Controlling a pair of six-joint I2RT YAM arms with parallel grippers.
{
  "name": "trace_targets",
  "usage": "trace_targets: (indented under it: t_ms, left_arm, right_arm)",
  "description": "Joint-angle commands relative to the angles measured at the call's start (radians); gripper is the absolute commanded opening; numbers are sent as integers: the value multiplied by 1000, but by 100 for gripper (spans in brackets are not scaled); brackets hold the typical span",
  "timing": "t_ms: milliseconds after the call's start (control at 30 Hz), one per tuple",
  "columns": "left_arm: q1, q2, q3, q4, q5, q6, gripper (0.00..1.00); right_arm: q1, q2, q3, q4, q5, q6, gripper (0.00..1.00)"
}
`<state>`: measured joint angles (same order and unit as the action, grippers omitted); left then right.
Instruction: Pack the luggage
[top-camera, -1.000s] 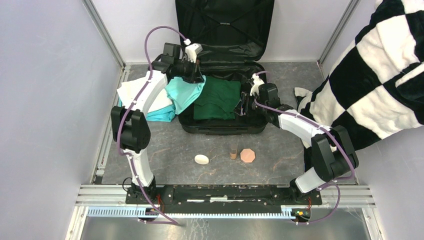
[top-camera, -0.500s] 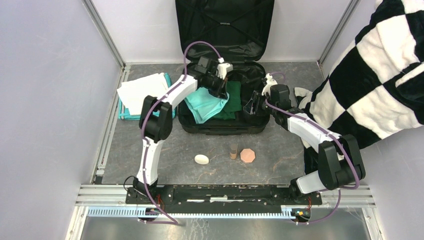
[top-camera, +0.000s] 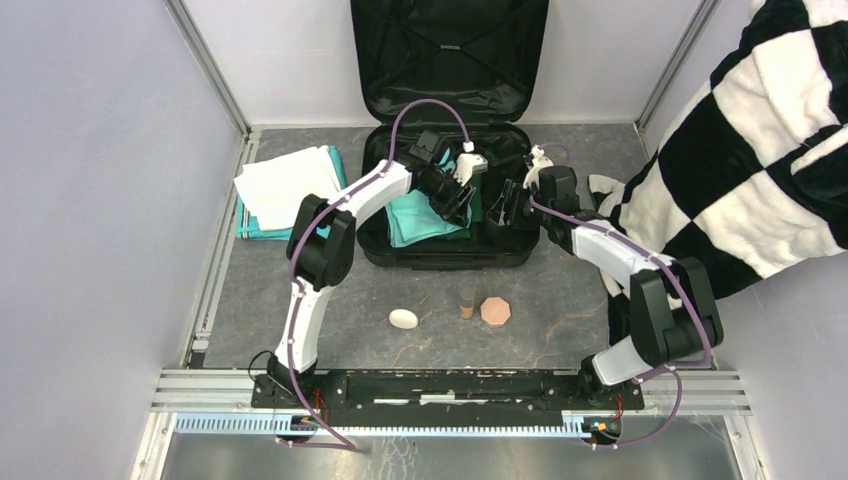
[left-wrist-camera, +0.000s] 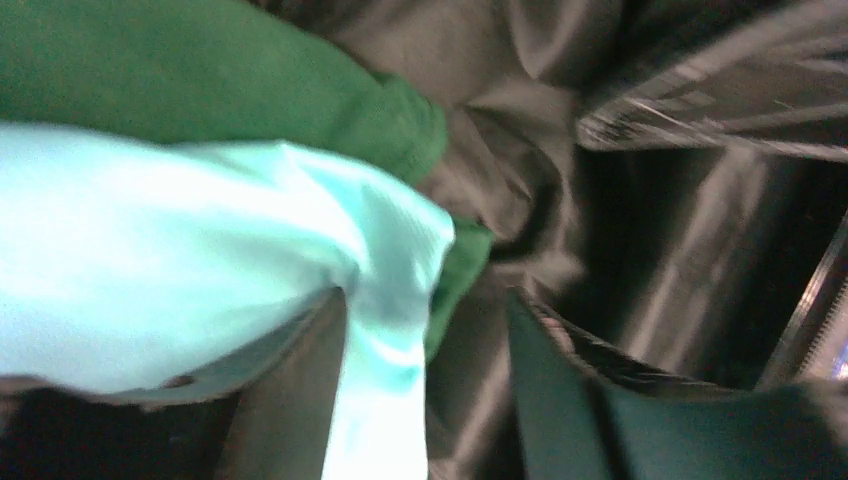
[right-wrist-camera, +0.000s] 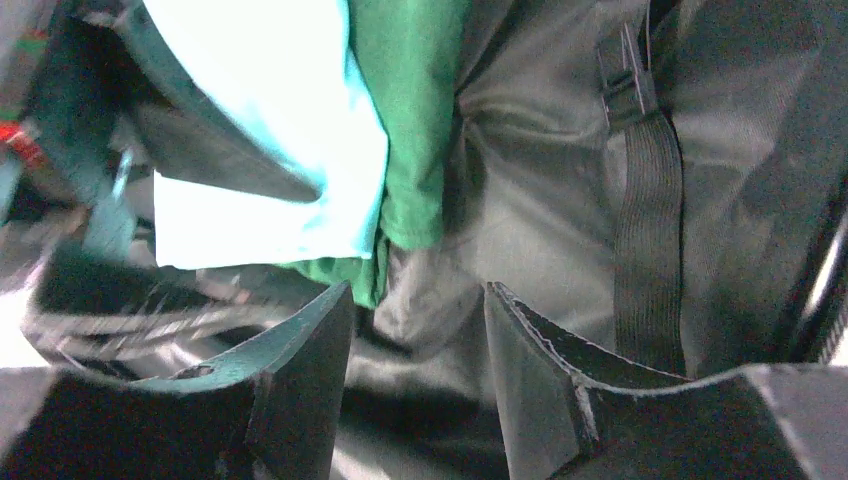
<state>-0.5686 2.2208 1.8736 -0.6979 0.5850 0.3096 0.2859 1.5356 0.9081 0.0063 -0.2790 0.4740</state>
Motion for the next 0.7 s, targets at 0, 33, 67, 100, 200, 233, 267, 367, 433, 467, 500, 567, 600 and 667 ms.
trace_targets:
  t_ms: [0,33,67,100,200,233,267,367,433,467,500,567,600,667]
  left_arm:
    - [39,-196,-34,-43,16,92,76]
    - [53,-224,-34,-55,22,101,82]
    - [68,-248,-32,-64,23,106,85]
    - [82,-271,-30,-67,19,108,87]
    - [127,-311,-17,-68,4,94,88]
    - [140,-310,-12,-68,-9,88,88]
    - [150,-305,-8,-63,-26,80,88]
    - [166,-275,-14,-36,-118,51,87]
    - [172,-254,-38,6,-196,23,83]
    - [173,-244,-51,32,-228,12,81]
    - [175,-238,-69,68,-261,1,79]
    - [177,-226,-92,125,-318,-14,75]
    - [176,-216,-98,147,-344,-20,73]
    - [176,-191,-103,191,-400,-26,68]
  right_arm:
    - [-1,82,112,55,-24,47,58]
    - [2,101,132,61,-33,53,58]
    - [6,120,147,63,-38,59,58]
    - [11,137,165,66,-43,64,58]
    - [30,179,197,80,-53,79,58]
    - [38,192,206,83,-55,85,58]
    - [42,203,214,83,-57,87,58]
    - [55,239,234,81,-58,91,58]
    - [60,258,241,83,-65,94,57]
    - [62,265,243,83,-66,94,57]
    - [66,274,248,80,-66,91,56]
    - [70,293,263,67,-63,83,56]
    - [72,301,270,61,-59,80,55]
    - [75,322,277,55,-55,74,52]
